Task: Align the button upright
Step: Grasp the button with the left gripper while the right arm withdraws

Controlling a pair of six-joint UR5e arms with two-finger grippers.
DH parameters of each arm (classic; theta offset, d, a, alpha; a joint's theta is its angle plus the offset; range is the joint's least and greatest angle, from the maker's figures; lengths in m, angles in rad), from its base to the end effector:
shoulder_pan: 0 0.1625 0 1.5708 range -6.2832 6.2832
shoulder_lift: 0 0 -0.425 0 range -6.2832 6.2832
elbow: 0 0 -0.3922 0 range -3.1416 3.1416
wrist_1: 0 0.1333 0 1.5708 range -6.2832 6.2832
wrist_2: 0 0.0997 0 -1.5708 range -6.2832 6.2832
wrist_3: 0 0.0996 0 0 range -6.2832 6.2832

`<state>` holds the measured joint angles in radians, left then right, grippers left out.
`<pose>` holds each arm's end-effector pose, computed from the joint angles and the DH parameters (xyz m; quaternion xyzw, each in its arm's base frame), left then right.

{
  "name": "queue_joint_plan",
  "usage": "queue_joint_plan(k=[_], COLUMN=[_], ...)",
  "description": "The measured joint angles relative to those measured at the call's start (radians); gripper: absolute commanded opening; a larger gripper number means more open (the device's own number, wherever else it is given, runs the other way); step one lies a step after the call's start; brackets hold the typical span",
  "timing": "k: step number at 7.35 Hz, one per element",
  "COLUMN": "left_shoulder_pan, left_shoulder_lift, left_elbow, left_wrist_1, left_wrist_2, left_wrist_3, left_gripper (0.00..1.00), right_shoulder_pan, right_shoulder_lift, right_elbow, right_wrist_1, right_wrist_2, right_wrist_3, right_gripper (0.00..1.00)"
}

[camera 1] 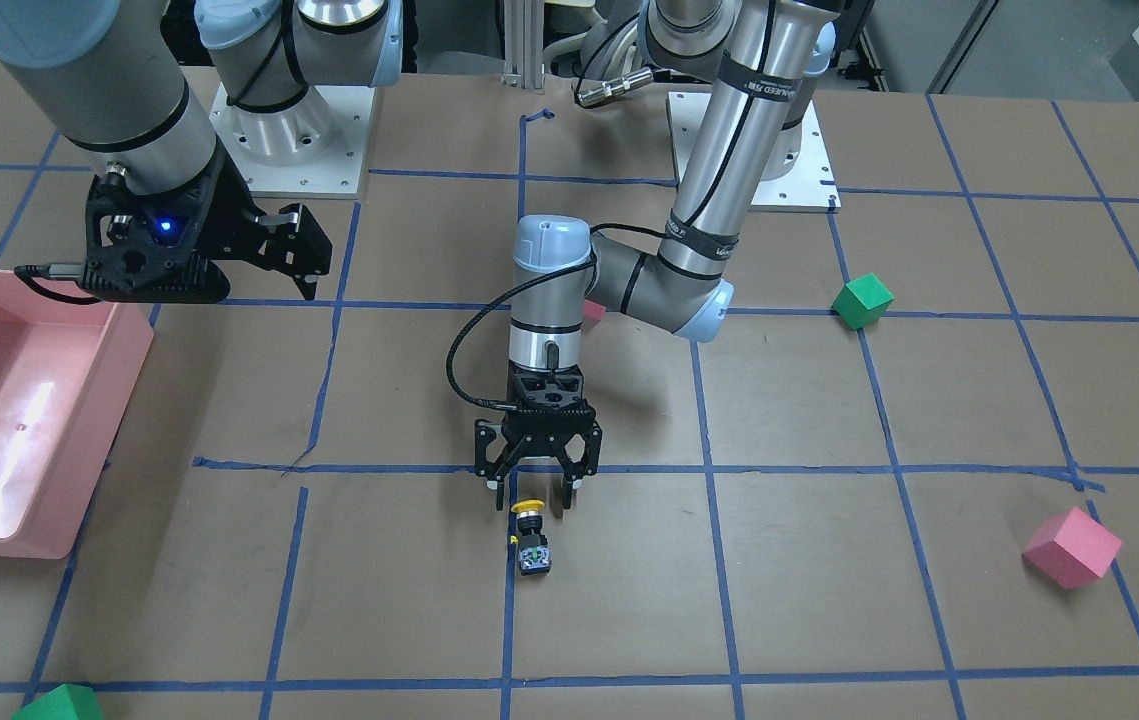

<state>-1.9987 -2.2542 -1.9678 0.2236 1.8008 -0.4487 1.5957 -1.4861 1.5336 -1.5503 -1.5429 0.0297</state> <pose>-0.3463 -0.4927 0.1381 0.0498 -0.9303 0.3600 0.0500 0.1490 -0.5169 0.4612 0.0029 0.9993 0.0344 0.0130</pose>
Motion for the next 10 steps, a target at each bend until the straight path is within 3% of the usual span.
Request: queue_joint_plan(k=[1, 3, 5, 7, 9, 10], left_shoulder_pan=[0.0, 0.0, 0.0, 0.002, 0.041, 0.07], left_shoulder_lift=[-0.007, -0.013, -0.013, 0.014, 0.09, 0.151], left_elbow=[0.011, 0.019, 0.02, 0.044, 0.13, 0.165], left_wrist_1=[0.004, 0.006, 0.005, -0.052, -0.274, -0.459], left_wrist_2=[0.0, 0.003, 0.004, -0.007, -0.108, -0.176], left_wrist_3=[0.006, 0.03, 0.065, 0.096, 0.081, 0.058], left_gripper=[0.56, 0.12, 0.0, 0.0, 0.0, 0.0], right_shoulder_pan=[0.0, 0.0, 0.0, 0.0, 0.001, 0.001], right_shoulder_lift=[-0.007, -0.015, -0.017, -0.018, -0.016, -0.014], right_elbow=[0.001, 0.002, 0.002, 0.001, 0.0, 0.0], right_wrist_1=[-0.002, -0.003, -0.003, -0.004, -0.007, -0.01], right_wrist_2=[-0.004, -0.01, -0.012, -0.008, -0.001, 0.003], right_wrist_3=[-0.001, -0.002, -0.003, -0.004, -0.004, -0.003], right_gripper=[1.0, 1.0, 1.0, 1.0, 1.0, 1.0])
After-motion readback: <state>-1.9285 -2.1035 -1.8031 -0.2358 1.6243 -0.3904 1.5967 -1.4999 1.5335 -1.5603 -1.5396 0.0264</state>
